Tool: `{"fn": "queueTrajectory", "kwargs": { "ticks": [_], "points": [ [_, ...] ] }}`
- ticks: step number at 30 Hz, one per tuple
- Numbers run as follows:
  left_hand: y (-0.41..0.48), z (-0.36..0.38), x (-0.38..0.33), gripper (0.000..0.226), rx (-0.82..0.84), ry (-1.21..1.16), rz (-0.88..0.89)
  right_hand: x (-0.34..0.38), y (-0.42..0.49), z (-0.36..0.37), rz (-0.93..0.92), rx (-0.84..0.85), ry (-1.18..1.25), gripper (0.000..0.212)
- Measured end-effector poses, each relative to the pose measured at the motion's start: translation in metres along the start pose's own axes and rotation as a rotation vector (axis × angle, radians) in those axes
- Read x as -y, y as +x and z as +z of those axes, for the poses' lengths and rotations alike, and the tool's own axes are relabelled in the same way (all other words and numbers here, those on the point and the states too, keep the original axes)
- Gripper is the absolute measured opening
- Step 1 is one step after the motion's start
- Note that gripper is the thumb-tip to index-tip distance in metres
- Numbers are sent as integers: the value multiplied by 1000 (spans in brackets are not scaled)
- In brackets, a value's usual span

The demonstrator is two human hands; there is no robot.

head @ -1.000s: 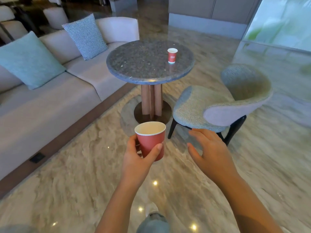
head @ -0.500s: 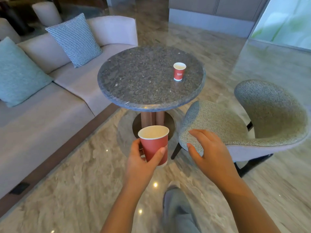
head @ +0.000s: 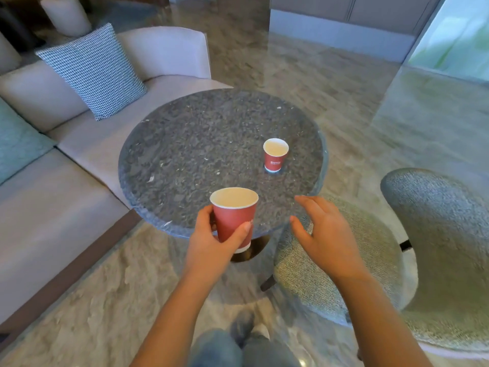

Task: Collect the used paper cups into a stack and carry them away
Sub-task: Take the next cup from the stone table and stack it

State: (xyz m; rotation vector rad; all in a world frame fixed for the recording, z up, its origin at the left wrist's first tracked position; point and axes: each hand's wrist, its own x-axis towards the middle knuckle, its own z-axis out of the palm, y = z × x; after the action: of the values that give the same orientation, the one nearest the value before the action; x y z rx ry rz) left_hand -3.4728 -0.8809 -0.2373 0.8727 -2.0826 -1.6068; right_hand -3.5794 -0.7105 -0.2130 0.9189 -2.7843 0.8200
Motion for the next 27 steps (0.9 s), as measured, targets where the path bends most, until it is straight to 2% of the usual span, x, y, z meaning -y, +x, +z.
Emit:
{"fn": "queueTrajectory", "kwargs": {
  "ticks": [6,13,20,27],
  "points": [
    [63,15,3,56,-16,29,-47,-25,60,29,82,92,15,43],
    [136,26,-4,57,91,56,-70,-47,126,59,195,58,68,51],
    [212,32,-10,60,153,40,-55,-57,188,90,314,22,98,70],
    [262,41,-3,65,195,64,-63,-71,217,117,427,37,119,81]
  ]
}}
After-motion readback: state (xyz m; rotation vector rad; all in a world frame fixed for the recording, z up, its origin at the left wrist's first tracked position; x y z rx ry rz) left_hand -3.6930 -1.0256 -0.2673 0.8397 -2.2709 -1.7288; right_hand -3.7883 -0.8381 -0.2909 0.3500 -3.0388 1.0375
